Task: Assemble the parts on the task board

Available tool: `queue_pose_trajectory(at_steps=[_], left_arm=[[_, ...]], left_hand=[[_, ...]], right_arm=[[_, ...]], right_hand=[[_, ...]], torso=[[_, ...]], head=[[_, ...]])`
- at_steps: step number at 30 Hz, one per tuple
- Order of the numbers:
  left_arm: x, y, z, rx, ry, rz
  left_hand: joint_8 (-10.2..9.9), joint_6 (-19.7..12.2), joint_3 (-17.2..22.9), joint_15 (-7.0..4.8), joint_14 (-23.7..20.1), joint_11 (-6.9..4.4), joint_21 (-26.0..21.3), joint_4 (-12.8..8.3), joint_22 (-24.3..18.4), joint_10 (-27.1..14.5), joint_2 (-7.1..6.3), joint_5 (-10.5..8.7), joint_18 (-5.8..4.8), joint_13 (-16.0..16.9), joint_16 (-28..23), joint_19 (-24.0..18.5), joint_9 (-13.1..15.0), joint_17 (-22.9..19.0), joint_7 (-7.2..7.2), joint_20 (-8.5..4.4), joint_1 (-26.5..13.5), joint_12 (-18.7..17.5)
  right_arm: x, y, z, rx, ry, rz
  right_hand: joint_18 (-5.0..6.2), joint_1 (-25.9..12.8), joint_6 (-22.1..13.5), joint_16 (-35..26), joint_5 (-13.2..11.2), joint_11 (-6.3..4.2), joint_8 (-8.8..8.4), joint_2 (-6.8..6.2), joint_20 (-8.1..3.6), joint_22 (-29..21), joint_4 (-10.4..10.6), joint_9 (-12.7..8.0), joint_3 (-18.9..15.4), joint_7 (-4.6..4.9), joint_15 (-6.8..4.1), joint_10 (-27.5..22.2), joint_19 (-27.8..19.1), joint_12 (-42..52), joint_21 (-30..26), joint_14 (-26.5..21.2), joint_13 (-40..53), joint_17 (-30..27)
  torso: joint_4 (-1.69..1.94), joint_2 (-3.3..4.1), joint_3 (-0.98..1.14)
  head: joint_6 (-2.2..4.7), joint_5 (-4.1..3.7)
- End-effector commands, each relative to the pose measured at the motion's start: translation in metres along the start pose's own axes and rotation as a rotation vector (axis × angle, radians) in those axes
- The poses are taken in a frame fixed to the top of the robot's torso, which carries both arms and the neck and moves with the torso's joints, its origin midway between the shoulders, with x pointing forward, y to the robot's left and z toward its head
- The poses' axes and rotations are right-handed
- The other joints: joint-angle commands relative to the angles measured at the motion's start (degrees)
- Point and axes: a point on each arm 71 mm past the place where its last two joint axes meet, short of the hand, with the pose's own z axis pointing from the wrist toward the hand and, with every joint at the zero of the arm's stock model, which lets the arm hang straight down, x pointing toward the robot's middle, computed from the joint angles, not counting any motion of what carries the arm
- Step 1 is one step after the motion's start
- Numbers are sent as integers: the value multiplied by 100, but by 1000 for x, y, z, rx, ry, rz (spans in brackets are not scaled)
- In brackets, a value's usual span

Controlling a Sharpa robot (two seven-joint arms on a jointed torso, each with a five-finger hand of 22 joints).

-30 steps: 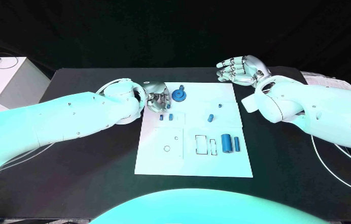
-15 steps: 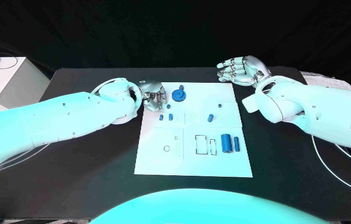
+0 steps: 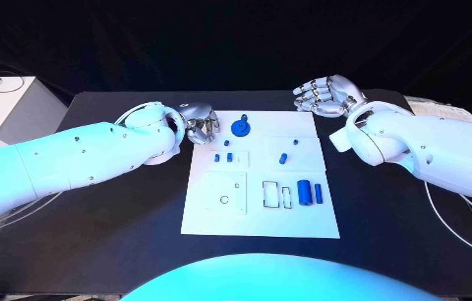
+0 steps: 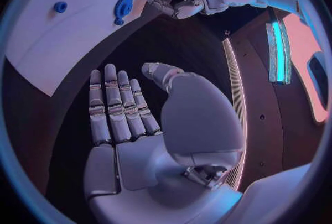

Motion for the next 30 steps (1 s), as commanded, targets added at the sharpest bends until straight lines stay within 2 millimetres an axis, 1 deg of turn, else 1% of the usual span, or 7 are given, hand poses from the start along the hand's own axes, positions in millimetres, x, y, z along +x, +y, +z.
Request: queue_pose_trajectory(at_steps=[1,7,9,12,16,20,30], left_arm=[[-4,-4,-1,49,-54,-44],[-11,6,-5,27,-88,-181],[-14,13,-7,5,-83,-288],[-18,21,-10,-2,-79,-447],[-25,26,-17,53,-81,-621],[-28,23,-24,175,-26,-857],[-34,18,-34,330,28,-1218]], left_hand=[[1,27,4,6,-74,36,-70,34,-92,-52,26,30,55,15,-58,-87,18,-116,12,1,7,-29],[49,194,184,39,-435,101,-158,-75,-214,-173,130,14,86,75,-390,-238,49,-761,57,5,212,13],[30,194,256,47,-508,120,-120,-140,-187,-217,188,12,88,100,-482,-251,42,-887,83,1,296,44],[-2,196,317,78,-688,165,-38,-235,-118,-340,241,4,83,139,-688,-324,29,-1246,127,16,350,99],[-9,180,290,130,-1011,215,-51,-226,-99,-572,252,-3,77,145,-994,-466,24,-1788,167,63,247,104],[19,50,30,228,-1267,308,-365,-73,-275,-909,244,-33,79,70,-1301,-674,37,-1956,219,178,-7,32],[115,-40,-354,236,-1372,286,-875,99,-637,-851,218,-24,86,-2,-1528,-635,76,-2089,180,233,-207,69]], right_arm=[[3,1,-1,-37,56,-112],[4,0,-2,-66,105,-257],[4,0,-4,-81,121,-325],[5,0,-6,-96,149,-422],[8,-2,-9,-99,197,-550],[13,-5,-12,-87,243,-684],[27,-9,-17,-102,235,-821]], right_hand=[[90,99,140,126,-147,-52,43,12,-86,27,-93,-4,34,184,-84,178,210,39,111,245,-4,73],[73,309,548,738,-326,-288,44,82,-515,377,-362,-23,-151,6,-453,731,1067,-71,795,1255,-2,539],[48,398,835,1283,-329,-455,46,140,-800,803,-520,-38,-434,-150,-670,1139,1510,-146,1455,1924,19,910],[16,431,1084,1996,-321,-546,-128,190,-1019,1519,-671,-130,-563,-252,-753,1498,1413,-483,2342,2190,37,1502],[25,382,1186,2687,-349,-578,-258,205,-1049,1992,-711,-178,-514,-251,-806,1641,1365,-716,2923,2345,64,1976],[55,236,1228,5053,-552,-565,-438,129,-995,2471,-683,-208,-322,-240,-794,1703,1347,-1045,3482,2457,94,3980],[27,54,1228,6024,-837,-484,-531,-67,-914,2839,-538,-181,-158,-216,-714,1475,1496,-1324,3818,2442,33,4751]], torso=[[-6,4,4],[-5,7,9],[0,5,9],[-2,-2,12],[-8,-2,16],[-12,6,7],[-1,-10,7]], head=[[0,4],[0,-21],[0,-37],[0,-51],[0,-133],[0,-222],[0,-293]])
